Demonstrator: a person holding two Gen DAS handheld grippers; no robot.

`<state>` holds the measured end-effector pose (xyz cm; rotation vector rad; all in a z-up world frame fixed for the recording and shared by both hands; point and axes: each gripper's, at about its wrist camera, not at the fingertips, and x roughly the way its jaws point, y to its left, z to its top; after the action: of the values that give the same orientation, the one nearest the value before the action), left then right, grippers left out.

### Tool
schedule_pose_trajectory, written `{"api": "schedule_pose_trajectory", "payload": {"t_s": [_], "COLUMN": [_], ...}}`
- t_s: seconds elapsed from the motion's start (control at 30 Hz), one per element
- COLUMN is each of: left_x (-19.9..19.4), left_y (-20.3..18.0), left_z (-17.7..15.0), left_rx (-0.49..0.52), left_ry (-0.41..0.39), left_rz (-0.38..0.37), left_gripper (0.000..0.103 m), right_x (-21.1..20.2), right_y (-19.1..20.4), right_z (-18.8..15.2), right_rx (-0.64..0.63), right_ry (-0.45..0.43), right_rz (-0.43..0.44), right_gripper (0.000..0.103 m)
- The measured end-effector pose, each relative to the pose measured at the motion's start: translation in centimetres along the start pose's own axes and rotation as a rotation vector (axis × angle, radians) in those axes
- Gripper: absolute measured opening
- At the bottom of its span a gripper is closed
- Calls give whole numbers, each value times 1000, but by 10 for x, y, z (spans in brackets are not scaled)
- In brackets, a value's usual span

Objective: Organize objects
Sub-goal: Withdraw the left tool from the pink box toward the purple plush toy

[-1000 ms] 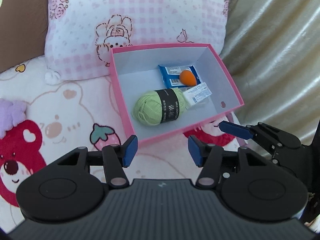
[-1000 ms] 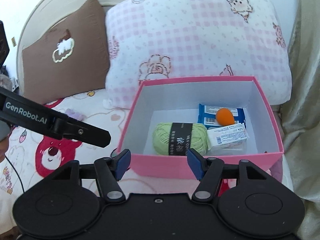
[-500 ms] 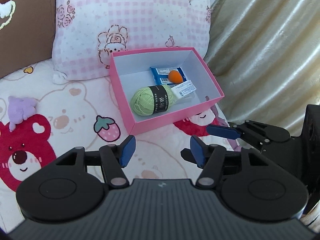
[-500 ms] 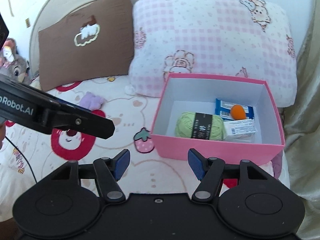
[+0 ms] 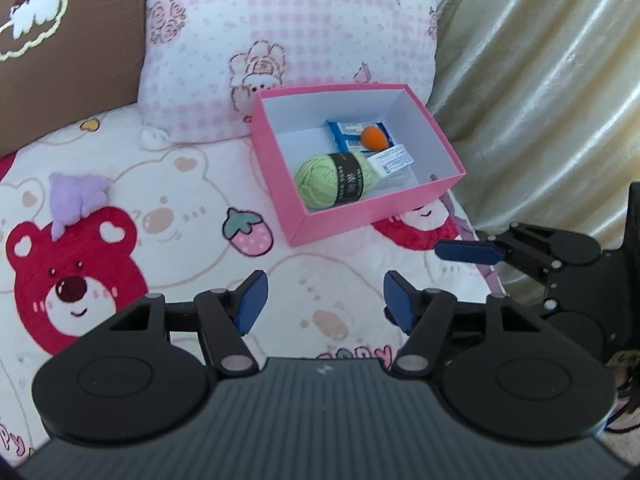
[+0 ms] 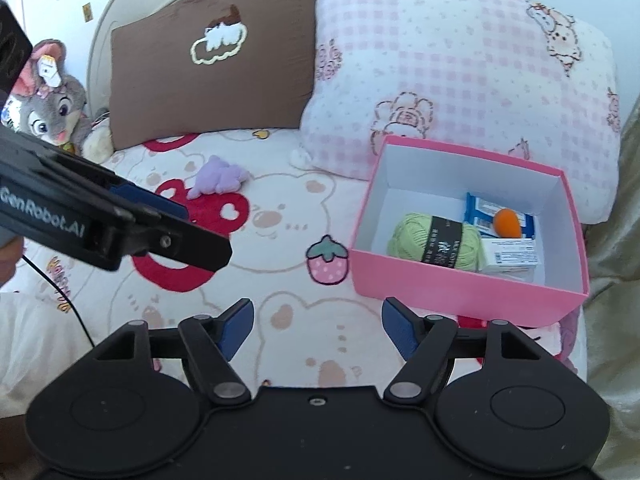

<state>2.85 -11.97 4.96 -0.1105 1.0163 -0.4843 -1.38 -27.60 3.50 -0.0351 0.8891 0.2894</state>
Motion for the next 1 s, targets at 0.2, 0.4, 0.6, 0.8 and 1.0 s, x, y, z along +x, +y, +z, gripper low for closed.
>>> {"api": "schedule_pose_trajectory", "payload": {"t_s": [0.2,0.4,0.6,0.8,1.0], "left_x": [-13,-22,-29,-34,-34], "left_y": [21,43,68,102,136], "left_z": [-3,-7,-17,-23,-26], "left_rx": [-20,-43,-74,-116,-139], "left_ry": [-22,-27,-26,-40,-63], "left_rz": [33,42,64,79,107], "left_gripper": [67,81,86,93,96], "right_x": [-3,-1,6,18,32], "right_y": [15,35,55,76,96], "right_z": [5,12,24,35,46], "right_rx": [-46,-95,-133,-171,-204], "right_ry": [-8,-19,-23,-37,-86], "right_rz": [58,97,118,130,150], "right_gripper": [91,91,91,91,91]}}
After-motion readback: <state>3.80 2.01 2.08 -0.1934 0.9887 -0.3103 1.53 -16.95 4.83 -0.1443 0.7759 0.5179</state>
